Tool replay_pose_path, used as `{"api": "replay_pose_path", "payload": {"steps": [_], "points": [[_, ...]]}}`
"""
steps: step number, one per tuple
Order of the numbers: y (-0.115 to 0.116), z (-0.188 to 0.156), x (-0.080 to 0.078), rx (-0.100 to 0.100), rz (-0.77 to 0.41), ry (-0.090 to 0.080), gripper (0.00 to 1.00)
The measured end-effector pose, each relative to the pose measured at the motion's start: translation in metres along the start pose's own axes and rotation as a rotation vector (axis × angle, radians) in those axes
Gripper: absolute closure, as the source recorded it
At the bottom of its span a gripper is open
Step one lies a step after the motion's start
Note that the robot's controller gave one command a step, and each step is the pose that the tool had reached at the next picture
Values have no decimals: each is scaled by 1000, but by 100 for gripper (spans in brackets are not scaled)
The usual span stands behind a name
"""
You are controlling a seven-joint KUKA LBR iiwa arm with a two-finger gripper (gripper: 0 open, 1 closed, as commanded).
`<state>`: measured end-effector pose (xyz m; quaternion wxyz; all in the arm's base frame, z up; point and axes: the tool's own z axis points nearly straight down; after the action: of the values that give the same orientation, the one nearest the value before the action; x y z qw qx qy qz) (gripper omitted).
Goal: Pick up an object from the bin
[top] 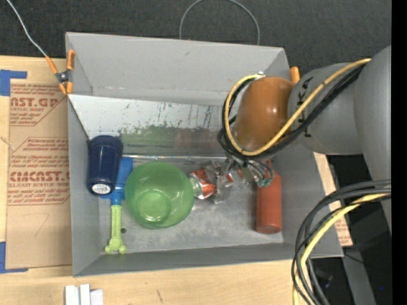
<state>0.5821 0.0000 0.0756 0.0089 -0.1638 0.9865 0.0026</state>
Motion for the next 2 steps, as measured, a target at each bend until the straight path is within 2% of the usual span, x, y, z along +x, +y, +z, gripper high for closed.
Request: {"api": "replay_pose_path", "payload": {"steps": [1, 2], "points": [[1, -20, 2, -2, 0, 7, 100], [0, -37, -1, 1, 0, -1, 100]]}}
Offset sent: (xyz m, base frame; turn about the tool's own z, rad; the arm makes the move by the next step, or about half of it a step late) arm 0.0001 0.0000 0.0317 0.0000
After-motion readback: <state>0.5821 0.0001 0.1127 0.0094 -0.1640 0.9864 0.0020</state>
